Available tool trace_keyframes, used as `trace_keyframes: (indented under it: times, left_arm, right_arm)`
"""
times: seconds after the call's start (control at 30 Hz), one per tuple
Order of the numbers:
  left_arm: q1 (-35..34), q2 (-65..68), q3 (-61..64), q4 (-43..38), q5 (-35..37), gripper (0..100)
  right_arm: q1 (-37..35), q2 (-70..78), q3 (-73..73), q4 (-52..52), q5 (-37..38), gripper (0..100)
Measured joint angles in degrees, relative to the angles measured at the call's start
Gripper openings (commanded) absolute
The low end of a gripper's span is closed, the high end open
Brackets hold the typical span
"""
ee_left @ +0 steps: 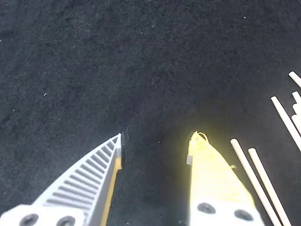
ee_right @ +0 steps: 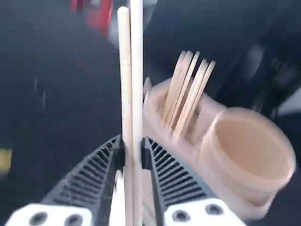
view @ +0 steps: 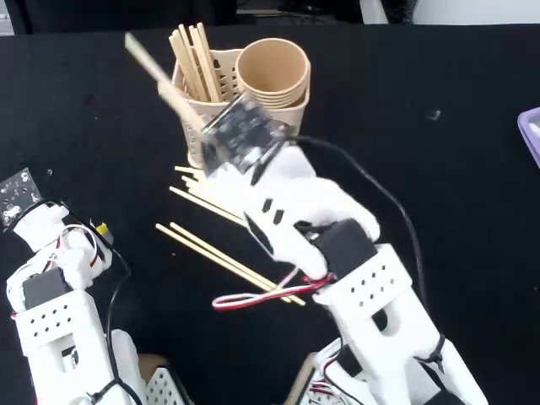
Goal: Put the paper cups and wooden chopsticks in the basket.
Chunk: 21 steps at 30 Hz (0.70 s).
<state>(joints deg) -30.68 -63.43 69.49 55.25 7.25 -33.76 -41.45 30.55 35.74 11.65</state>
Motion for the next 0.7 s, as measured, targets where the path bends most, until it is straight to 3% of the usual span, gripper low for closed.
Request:
trace_keyframes:
  times: [0.2,0.37,0.7]
  left_arm:
    - [0.0,0.0,0.0,0.0,0.0,23]
    - [0.0,0.0,0.0,0.0,0.0,23]
    - [0.0,0.0,0.0,0.0,0.0,23]
  right_arm:
    - [0.0,5.54,-0.09,-24.88,-2.02,1.1]
    - [0.0,13.98,-1.05,-38.77,-2.29,1.1]
    - [2.9,33.32,-18.64,-43.87,-2.29,1.1]
